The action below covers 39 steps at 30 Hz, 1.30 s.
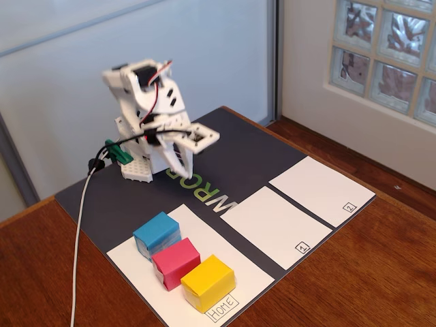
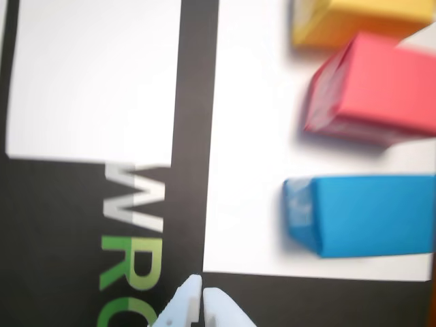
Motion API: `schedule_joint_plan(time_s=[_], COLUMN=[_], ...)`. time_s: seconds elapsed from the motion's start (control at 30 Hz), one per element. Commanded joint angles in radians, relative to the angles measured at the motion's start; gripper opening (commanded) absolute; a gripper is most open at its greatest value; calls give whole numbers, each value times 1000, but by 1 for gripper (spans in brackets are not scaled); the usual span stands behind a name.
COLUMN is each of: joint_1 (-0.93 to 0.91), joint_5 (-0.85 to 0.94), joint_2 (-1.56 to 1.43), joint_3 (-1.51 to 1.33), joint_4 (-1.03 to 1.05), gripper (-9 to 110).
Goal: Move box red to zone 2
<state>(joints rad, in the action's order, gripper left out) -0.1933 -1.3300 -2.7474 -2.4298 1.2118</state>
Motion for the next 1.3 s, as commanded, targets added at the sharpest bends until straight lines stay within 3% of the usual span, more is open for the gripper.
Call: schedule_joint_plan(time_s=[0.0, 0.13, 0.43, 0.73, 0.87, 1.27], joint_1=[-25, -84, -236, -345, -350, -285], joint_5=[-52, -201, -555, -891, -979, -1066], joint_2=[224, 397, 609, 836, 942, 1097], joint_3=[285, 425, 434, 580, 663, 726], joint_4=[-26, -77, -299, -310, -321, -324], gripper=[0, 0, 0, 8, 16, 21])
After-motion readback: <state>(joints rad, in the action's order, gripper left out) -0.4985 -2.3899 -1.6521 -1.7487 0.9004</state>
